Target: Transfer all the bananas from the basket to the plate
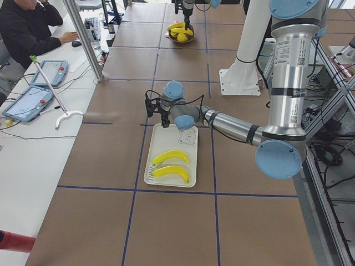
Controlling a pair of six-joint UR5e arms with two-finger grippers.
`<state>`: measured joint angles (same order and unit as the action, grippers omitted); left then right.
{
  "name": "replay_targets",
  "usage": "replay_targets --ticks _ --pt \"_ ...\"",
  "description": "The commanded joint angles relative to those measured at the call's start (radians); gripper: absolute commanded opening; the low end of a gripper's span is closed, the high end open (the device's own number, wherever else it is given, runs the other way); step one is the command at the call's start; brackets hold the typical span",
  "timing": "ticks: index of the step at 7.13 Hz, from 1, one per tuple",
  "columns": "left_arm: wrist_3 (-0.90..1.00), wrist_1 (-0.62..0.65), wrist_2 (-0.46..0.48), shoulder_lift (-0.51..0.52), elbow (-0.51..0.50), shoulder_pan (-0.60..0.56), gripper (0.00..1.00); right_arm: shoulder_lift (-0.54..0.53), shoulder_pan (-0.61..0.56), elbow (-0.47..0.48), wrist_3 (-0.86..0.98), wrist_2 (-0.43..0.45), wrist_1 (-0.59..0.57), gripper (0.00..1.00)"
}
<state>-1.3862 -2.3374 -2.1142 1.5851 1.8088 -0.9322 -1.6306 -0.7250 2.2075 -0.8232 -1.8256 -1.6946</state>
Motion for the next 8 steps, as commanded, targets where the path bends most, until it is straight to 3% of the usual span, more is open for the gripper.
replay_targets --ticks 1,8 --pt "-0.031 0.001 0.000 0.029 -0.006 0.030 1.00 0.011 0.009 -0.072 0.041 0.009 -0.005 1.00" --pt "-0.048 0.001 0.002 0.036 -0.002 0.038 0.99 0.009 0.022 -0.137 0.088 0.011 -0.002 0.98"
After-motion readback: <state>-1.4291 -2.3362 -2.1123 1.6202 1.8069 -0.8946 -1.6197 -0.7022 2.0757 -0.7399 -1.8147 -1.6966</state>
